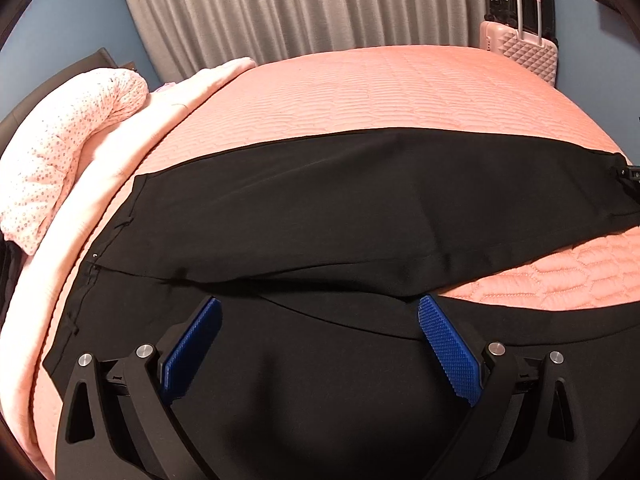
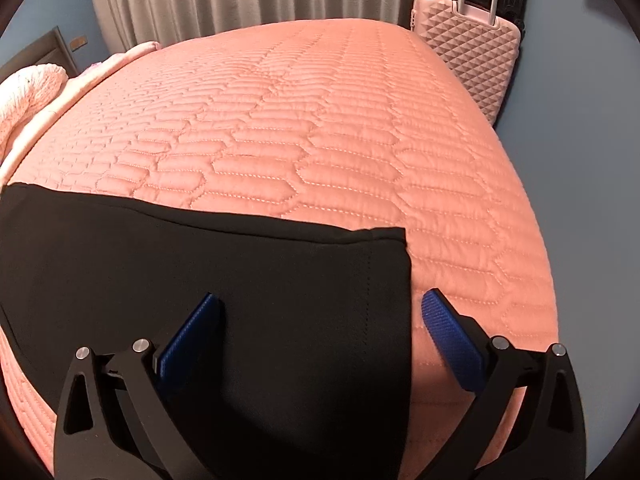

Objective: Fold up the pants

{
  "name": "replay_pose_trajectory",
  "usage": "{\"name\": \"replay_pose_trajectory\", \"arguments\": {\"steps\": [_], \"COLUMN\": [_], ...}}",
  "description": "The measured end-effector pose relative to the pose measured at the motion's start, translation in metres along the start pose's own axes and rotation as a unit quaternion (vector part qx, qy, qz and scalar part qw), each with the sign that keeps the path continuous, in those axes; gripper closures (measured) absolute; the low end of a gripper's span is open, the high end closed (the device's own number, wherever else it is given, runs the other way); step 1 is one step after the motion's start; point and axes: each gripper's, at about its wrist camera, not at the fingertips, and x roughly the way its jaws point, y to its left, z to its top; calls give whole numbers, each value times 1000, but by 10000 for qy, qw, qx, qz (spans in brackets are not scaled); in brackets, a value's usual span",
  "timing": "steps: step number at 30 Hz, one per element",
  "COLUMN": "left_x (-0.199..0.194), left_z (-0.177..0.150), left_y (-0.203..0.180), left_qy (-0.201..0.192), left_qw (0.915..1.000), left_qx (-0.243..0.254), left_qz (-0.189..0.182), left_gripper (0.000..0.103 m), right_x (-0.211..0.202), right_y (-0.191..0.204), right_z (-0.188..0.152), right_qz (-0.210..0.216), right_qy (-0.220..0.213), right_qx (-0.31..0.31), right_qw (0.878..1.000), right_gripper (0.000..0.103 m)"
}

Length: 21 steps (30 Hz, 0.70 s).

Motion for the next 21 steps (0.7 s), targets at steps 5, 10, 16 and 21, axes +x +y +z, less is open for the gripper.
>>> {"name": "replay_pose_trajectory", "arguments": {"steps": [5,10,16,21], "left_x": [10,35,112,194], "left_z": [10,44,105,133], "left_y": [24,84,212,310], "left_qy": [-2,-209,23,821], "left_qw": [9998,9968,9914,9896], "left_qx": [27,2,-233,-1049], "left_qz": [207,767,1288,534], "left_gripper": [5,5,5,6], "right_x": [-11,-13,-11,-9], "right_y": [0,11,12,13], "right_z": [1,6,6,4], "right_qz": [197,153,5,-118], "right_qy": [-118,-35,11,-26], "right_qx": [-46,-24,225,352], "right_qw": [9997,9999,9997,9993], "right_gripper": [47,85,86,85]}}
